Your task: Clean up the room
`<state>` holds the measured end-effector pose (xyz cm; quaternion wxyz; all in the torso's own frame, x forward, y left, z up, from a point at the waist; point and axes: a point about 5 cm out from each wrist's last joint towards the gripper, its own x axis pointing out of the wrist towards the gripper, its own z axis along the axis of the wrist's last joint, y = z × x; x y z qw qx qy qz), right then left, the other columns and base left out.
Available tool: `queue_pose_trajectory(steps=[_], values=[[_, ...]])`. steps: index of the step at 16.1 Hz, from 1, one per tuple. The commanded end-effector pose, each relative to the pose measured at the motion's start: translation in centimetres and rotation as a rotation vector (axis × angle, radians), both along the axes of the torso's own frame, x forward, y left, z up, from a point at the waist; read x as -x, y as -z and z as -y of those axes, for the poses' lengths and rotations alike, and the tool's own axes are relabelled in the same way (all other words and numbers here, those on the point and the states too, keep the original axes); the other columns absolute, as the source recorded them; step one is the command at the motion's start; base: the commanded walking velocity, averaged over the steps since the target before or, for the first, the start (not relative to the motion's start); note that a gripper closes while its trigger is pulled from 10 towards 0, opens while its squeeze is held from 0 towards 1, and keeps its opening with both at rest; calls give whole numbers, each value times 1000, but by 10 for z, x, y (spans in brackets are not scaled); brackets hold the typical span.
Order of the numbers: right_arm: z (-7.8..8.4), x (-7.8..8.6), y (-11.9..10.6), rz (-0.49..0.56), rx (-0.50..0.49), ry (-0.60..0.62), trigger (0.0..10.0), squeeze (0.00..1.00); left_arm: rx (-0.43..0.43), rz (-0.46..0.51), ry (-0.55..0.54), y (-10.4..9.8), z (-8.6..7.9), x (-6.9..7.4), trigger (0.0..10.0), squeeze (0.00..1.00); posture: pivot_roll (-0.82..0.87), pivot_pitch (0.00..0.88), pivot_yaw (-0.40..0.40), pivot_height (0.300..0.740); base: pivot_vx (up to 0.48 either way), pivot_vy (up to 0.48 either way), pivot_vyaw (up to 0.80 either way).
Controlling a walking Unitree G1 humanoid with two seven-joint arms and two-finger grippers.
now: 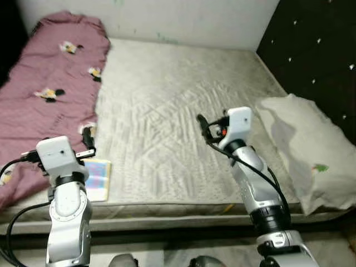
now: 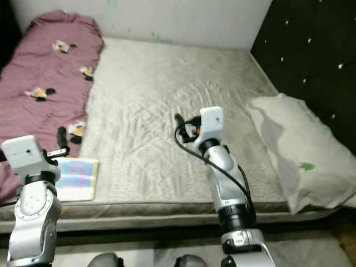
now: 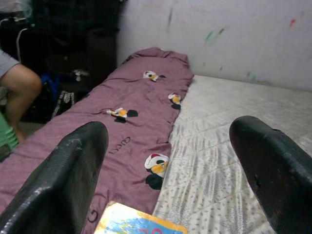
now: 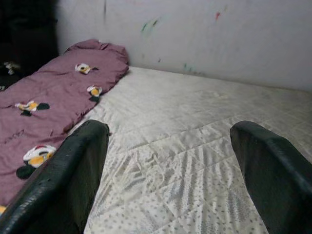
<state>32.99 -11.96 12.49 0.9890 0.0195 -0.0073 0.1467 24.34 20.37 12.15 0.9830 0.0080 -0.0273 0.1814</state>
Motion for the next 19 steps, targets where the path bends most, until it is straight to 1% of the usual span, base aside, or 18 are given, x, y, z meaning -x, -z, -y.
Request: queue_pose_trajectory(steps=[1,2,15,19], values=[[17,0,0,0,13,51,10000,0,19,2,36,0,11,-3,10000,0,52,0,-85,740,0,480,-688],[17,0,1,0,15,51,10000,0,19,3,36,0,11,-3,10000,0,52,0,-87,740,0,480,-438],[17,-1,2,-3,24,46,10000,0,21,0,23,0,11,-4,10000,0,51,0,-91,740,0,480,0],[16,-2,2,-2,28,44,10000,0,4,21,20,-3,11,-4,10000,0,49,0,-91,740,0,458,0]])
